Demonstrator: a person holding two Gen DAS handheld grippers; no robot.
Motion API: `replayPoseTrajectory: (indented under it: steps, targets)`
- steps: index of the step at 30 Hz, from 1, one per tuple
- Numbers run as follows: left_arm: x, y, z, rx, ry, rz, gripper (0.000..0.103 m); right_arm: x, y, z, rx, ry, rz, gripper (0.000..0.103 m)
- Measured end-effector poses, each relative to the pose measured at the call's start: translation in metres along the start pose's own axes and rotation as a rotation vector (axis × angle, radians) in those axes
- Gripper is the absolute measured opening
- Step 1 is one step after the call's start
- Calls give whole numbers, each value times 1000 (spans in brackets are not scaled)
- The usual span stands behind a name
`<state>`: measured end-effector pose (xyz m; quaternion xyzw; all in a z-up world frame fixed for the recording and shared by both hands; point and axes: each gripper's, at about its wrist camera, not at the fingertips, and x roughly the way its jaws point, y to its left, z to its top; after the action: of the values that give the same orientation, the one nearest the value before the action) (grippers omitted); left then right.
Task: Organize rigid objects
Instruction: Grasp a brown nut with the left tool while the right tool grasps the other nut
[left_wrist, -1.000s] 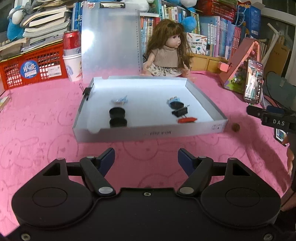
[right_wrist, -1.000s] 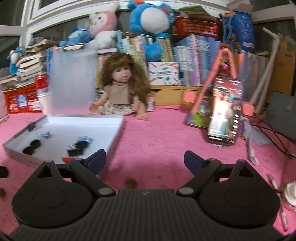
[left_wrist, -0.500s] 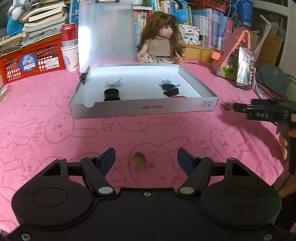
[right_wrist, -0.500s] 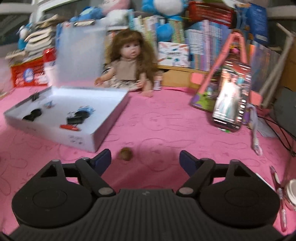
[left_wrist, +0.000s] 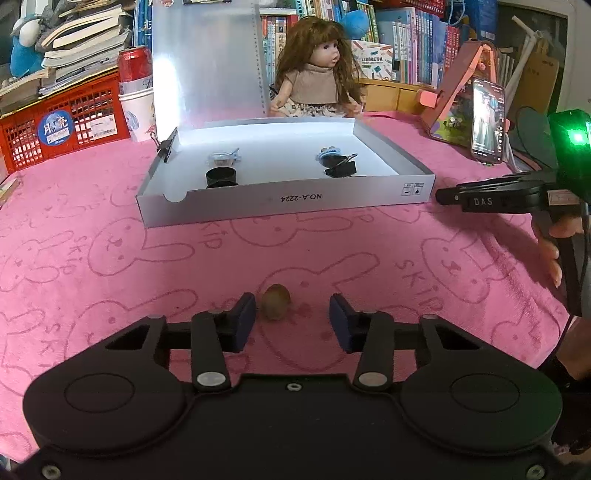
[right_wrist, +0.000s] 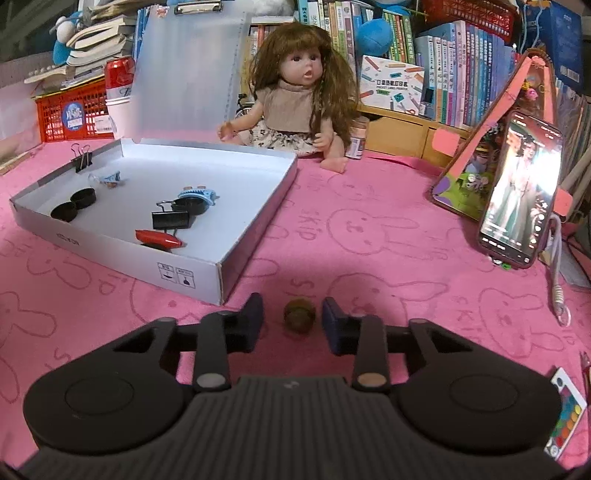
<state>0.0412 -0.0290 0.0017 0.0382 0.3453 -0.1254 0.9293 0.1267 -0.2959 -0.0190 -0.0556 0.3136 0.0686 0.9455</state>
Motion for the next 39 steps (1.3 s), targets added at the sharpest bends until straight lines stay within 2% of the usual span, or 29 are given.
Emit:
replayPoseTrajectory:
  steps: [2, 4, 9, 17, 26, 34, 39]
  targets:
    - [0, 0, -1, 0, -6, 12, 29, -1, 2, 0, 0, -3, -4, 22]
    - [-1, 2, -1, -2, -13, 19, 21, -4, 5, -2, -5, -9, -10, 22]
    - [-3, 6, -2, -19, -20, 25, 17, -20, 12, -7, 23, -27, 18, 22]
    - [-5, 6, -1, -21, -34, 35, 17, -45, 40, -12, 14, -57, 115, 22]
    - [5, 3, -1, -7, -41, 63, 22, -57, 81, -15, -11, -56, 237, 22]
    - [10, 3, -1, -13, -50, 73, 26, -61, 102, -19, -23, -69, 273, 22]
    - [9, 5, 1, -36, -46, 66, 19, -64, 110, -21, -18, -72, 285, 22]
